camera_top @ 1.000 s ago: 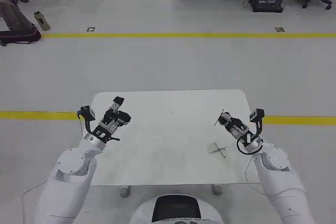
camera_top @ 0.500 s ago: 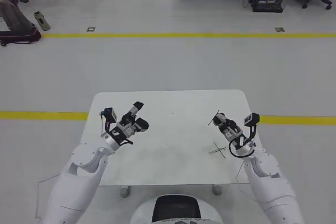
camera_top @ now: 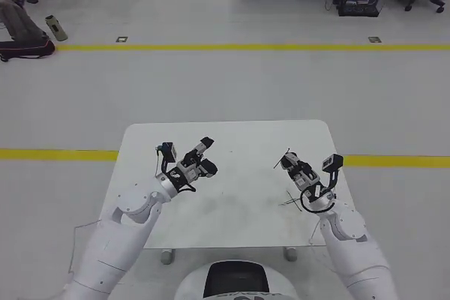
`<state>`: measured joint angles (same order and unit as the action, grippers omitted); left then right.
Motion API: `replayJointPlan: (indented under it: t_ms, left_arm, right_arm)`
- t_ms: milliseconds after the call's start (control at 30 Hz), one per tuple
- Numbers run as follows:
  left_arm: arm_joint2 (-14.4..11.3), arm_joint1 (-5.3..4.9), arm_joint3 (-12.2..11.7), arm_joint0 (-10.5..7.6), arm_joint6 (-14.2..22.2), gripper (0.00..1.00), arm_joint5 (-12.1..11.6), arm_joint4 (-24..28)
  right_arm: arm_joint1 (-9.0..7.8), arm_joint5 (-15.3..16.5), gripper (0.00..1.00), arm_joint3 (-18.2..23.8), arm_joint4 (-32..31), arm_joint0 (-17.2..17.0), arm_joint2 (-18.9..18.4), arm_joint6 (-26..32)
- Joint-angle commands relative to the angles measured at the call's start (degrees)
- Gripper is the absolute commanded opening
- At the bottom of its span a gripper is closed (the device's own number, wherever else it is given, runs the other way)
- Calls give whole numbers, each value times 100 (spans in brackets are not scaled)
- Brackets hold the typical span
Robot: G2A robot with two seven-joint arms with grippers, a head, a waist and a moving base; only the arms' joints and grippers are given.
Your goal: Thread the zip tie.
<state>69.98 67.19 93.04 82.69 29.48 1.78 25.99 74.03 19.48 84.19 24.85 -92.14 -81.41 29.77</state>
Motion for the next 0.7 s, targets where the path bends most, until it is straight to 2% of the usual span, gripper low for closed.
replayJointPlan:
  t_ms: [0, 133, 233, 300, 467, 500, 667]
  left_arm:
    - [2, 3, -1, 9, -49, 100, -22, 38]
    - [-122, 22, -51, -10, -74, 100, -177, 64]
    - [-414, 78, -224, -183, -97, 100, -294, 70]
    - [-641, 123, -376, -362, -138, 100, -357, -30]
    - [-1026, 214, -717, -665, -64, 100, -459, 48]
    - [-1074, 227, -763, -717, -68, 100, -459, 51]
    - [-1074, 227, -763, -717, -68, 100, -459, 51]
  right_arm:
    - [2, 0, 0, 24, -41, 7, 9, -42]
    - [57, 0, 0, 177, -229, -12, 276, -391]
    - [137, 0, 0, 221, -239, -36, 499, -800]
    - [199, 0, 0, 268, -279, -50, 650, -1051]
    - [326, 0, 0, 228, -350, -49, 836, -1433]
    - [335, 0, 0, 210, -402, -35, 845, -1449]
    - [335, 0, 0, 210, -402, -35, 845, -1449]
